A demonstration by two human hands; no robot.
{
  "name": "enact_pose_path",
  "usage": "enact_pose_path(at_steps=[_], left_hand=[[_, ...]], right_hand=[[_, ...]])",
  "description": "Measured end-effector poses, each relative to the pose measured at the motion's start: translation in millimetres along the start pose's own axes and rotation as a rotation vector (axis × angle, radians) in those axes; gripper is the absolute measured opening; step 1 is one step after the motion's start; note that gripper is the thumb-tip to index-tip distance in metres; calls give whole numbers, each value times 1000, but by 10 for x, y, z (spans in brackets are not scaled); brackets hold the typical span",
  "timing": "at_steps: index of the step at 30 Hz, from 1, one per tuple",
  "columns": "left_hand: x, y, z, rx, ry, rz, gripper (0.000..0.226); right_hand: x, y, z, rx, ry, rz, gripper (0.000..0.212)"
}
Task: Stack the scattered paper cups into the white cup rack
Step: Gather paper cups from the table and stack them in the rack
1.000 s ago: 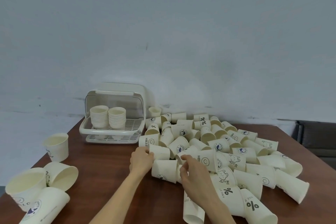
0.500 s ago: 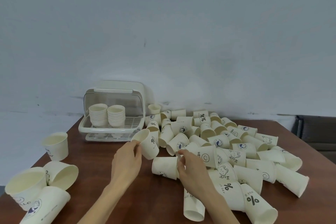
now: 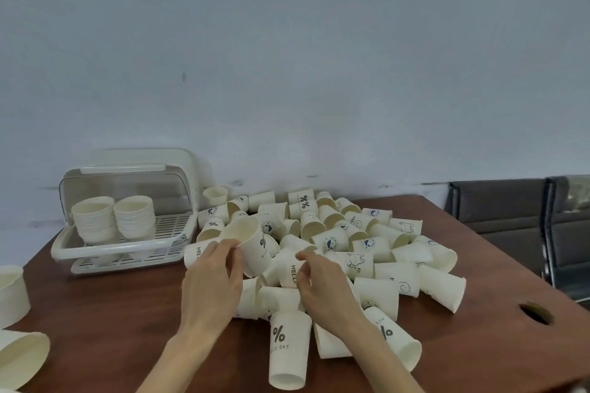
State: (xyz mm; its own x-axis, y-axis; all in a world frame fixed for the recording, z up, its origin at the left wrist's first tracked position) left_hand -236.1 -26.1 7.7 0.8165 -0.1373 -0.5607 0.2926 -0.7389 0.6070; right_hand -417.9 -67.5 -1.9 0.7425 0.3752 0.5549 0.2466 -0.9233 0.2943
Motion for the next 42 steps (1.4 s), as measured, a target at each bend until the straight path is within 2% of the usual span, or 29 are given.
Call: enact_pose_path(at_steps=[12, 19, 25, 31, 35, 39, 42], left_hand=[[-464, 183, 383, -10, -120, 36, 17], [-857, 418, 779, 31, -148, 103, 18], [-1122, 593, 1155, 58, -130, 188, 17], [-1317, 704, 1467, 94, -117, 209, 16], [-1334, 715, 1581, 107, -117, 195, 16], [-1292, 706, 1639, 114, -143, 205, 15], [-1244, 696, 1658, 115, -146, 211, 14]], right_hand=[[-566, 144, -421, -58, -28, 84, 37], [-1111, 522, -745, -115, -104, 228, 32], [-1719, 988, -1024, -213, -184, 410, 32], [-2332, 1335, -1248, -228, -280, 692, 10], [-2614, 1523, -1221, -156, -352, 832, 26], [-2763, 1685, -1138, -98, -315, 939, 29], [-2827, 1738, -1096, -128, -284, 985, 29]])
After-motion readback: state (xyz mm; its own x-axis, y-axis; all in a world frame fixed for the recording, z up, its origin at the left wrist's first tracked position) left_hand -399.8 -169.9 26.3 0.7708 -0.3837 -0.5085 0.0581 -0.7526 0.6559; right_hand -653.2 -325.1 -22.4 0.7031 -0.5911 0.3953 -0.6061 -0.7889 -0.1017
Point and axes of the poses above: each hand's wrist, its own y-axis towards the middle knuckle, its own z-axis out of the palm, x = y × z, the point moved 1 cm from there along y, towards the middle knuckle, and after that the axes turned 2 degrees about z, right-handed, at the moved point
